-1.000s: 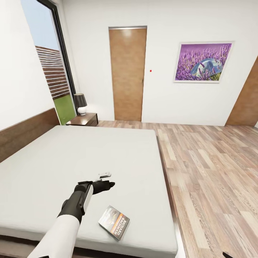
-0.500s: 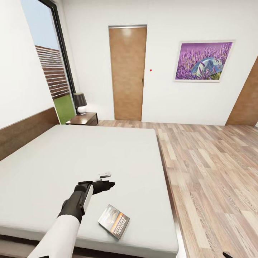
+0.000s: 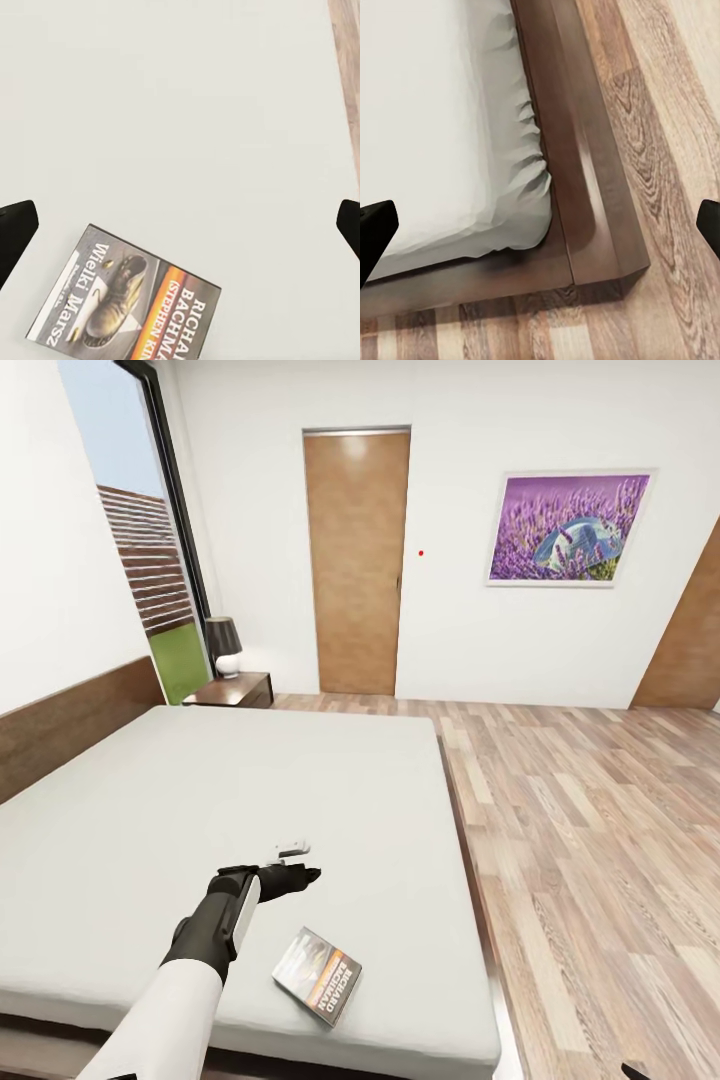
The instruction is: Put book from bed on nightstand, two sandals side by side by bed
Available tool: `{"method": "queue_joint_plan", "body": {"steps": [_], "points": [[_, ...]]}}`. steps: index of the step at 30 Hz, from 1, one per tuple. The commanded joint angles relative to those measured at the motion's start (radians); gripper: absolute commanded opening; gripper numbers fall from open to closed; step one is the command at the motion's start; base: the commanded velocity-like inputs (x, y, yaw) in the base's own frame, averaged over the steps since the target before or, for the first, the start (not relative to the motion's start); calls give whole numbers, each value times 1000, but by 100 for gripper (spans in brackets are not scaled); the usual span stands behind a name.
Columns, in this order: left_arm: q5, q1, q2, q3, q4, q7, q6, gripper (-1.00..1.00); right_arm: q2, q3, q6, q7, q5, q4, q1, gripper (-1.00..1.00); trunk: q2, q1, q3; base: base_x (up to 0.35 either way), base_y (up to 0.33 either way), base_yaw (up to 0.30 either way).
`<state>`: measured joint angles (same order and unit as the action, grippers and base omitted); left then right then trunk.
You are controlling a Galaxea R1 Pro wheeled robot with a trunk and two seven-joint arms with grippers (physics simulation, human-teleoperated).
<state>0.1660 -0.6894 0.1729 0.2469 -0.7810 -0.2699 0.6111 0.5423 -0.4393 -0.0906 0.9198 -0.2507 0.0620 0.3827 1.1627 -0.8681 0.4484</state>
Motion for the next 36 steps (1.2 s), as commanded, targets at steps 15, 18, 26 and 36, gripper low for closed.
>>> {"method": "queue_joint_plan", "body": {"steps": [15,18,26,36], "points": [[10,-1,2,6,-1,-10,3,100,1,7,-9,4,-9,5,2,100,106,-58,48,0,0,0],[10,-1,2,6,-1,-10,2,100,1,7,-9,4,-9,4,2,100,127,-69,58,0,0,0],[10,-1,2,6,-1,-11,2,100,1,7,-9,4,-9,5,2,100,183,-100,83,0,0,0],[10,-1,2,6,-1,-11,2,100,1,7,-9,4,-9,5,2,100,253,-138,114,0,0,0]]}}
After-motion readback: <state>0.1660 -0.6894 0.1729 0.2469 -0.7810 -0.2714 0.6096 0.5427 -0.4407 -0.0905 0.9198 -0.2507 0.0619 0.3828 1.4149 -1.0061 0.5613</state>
